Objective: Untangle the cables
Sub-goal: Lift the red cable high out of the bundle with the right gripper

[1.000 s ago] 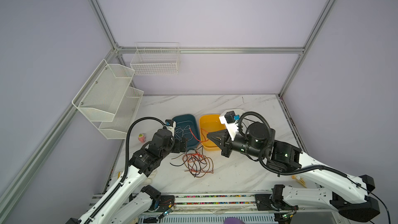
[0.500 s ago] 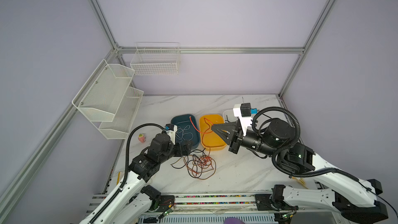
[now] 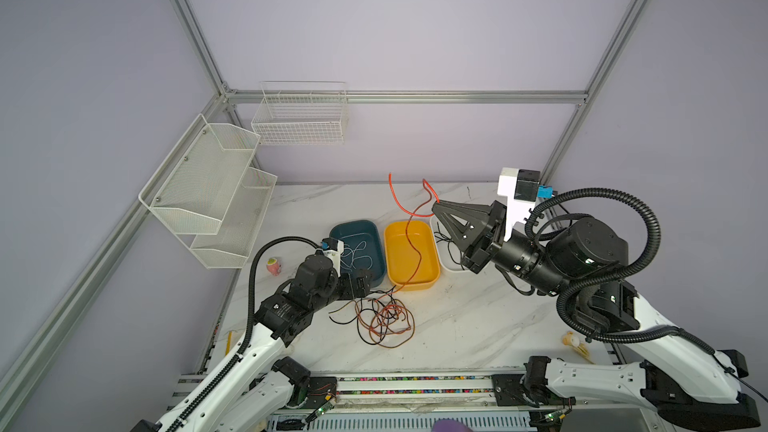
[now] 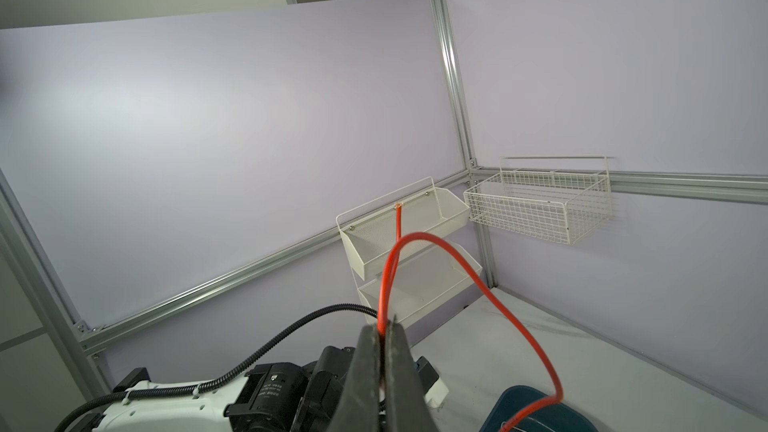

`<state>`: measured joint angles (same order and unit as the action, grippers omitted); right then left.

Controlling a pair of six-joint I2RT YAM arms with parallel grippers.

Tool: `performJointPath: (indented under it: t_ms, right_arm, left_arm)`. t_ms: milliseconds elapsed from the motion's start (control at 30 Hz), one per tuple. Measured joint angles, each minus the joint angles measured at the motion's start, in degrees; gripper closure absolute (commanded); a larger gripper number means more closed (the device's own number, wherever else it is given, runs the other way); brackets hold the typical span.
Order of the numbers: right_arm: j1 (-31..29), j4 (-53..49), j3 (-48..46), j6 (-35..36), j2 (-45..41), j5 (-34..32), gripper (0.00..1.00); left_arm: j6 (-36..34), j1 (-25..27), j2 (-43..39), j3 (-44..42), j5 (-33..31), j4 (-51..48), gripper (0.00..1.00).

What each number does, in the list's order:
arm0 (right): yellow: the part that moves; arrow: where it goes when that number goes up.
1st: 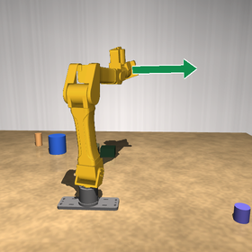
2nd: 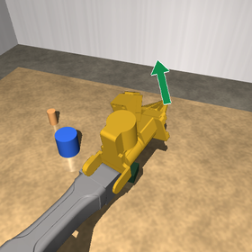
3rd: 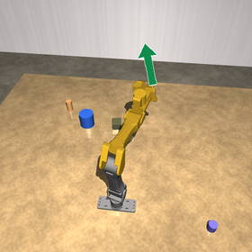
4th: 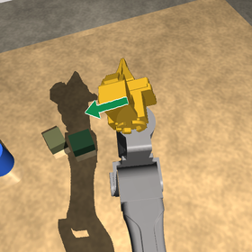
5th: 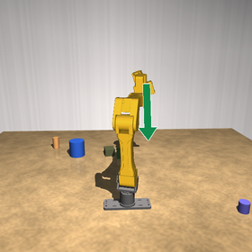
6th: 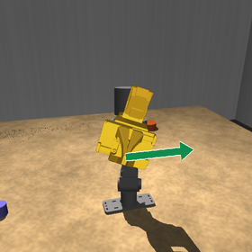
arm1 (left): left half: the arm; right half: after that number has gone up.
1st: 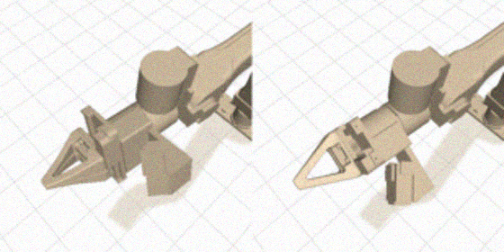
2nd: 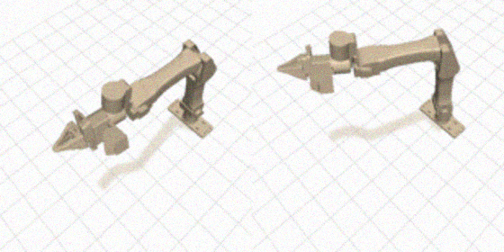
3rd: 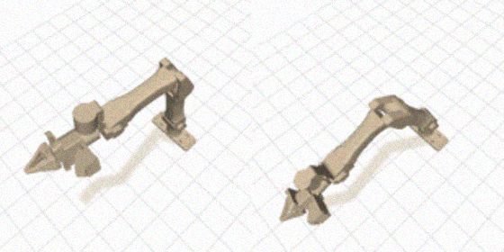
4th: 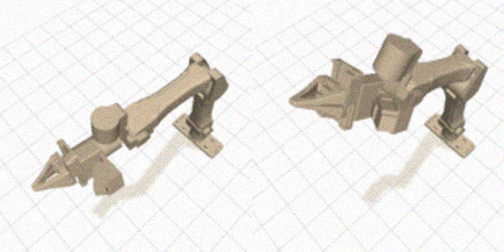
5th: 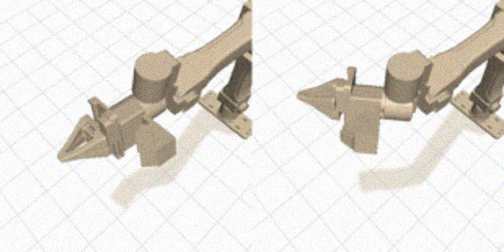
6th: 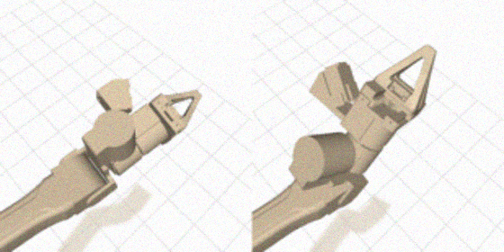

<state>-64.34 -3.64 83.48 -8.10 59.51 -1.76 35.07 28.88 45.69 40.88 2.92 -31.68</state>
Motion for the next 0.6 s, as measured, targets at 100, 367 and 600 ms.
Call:
performJointPath:
  t_ms: [100,367,600]
  right_arm:
    - [0.0,0.04,0.55,1.44,0.76,-2.4,1.0]
    - [3.69,-0.04,1.25,3.41,5.33,-2.89,1.0]
    - [16.31,-0.07,0.37,1.53,8.92,6.12,1.0]
  left_arm:
    - [-1.22,0.0,-0.15,0.07,-2.08,-1.4,0.0]
    - [-10.05,0.0,-0.09,3.21,-13.14,-7.04,0.0]
    - [-15.21,0.0,0.74,4.33,-19.52,-7.28,0.0]
